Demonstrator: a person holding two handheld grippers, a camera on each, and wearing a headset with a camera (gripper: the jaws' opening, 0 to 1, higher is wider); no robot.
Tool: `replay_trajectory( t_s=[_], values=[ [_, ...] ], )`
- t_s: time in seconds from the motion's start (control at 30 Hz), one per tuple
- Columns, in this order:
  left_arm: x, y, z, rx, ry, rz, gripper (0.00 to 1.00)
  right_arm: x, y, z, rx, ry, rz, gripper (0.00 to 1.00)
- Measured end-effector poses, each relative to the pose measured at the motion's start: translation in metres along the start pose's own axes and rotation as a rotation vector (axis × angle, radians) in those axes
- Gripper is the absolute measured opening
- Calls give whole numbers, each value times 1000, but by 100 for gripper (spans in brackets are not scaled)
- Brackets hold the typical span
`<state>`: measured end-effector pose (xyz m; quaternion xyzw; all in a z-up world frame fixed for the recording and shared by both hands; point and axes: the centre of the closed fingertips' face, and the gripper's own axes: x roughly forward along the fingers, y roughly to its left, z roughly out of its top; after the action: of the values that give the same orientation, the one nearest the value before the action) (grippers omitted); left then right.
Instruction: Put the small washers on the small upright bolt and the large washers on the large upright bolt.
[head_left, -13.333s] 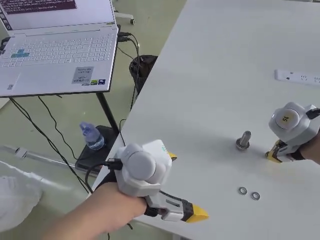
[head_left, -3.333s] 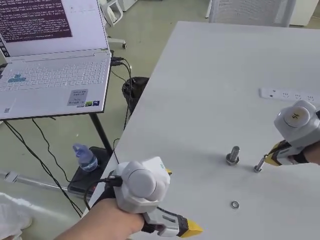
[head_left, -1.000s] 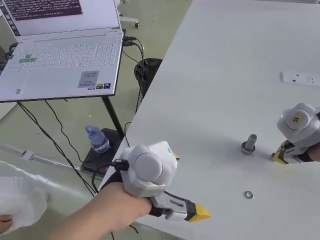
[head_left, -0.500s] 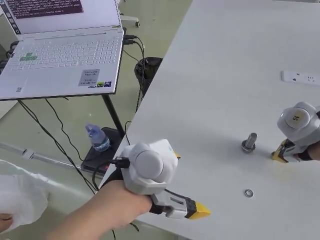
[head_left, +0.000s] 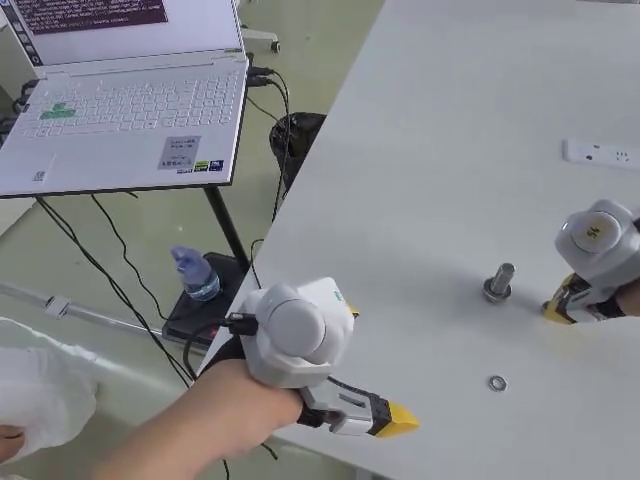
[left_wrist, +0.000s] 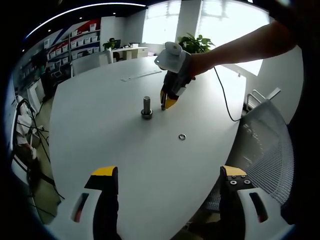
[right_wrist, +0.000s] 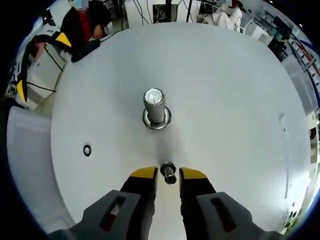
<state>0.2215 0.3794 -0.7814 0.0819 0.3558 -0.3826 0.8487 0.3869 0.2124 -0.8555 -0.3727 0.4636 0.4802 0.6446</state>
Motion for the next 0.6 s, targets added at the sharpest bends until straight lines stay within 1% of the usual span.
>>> replay_trajectory(
  t_s=[0.13, 0.23, 0.3, 0.43, 0.6],
  values=[
    [1, -1, 0, 2, 1, -3, 83, -3, -1, 2, 0, 0, -1, 19],
    [1, -2, 1, 3, -3, -3, 83, -6, 1, 2, 5, 4, 10, 18],
    [0, -3, 2, -7, -4, -4, 83, -10, 1, 2, 2, 9, 11, 18],
    [-1, -4, 3, 3, -17, -2, 83, -18, 0, 4, -5, 12, 12, 18],
    [-2, -7, 3, 10, -17, -4, 83, -28, 0, 6, -28, 22, 9, 18]
  ],
)
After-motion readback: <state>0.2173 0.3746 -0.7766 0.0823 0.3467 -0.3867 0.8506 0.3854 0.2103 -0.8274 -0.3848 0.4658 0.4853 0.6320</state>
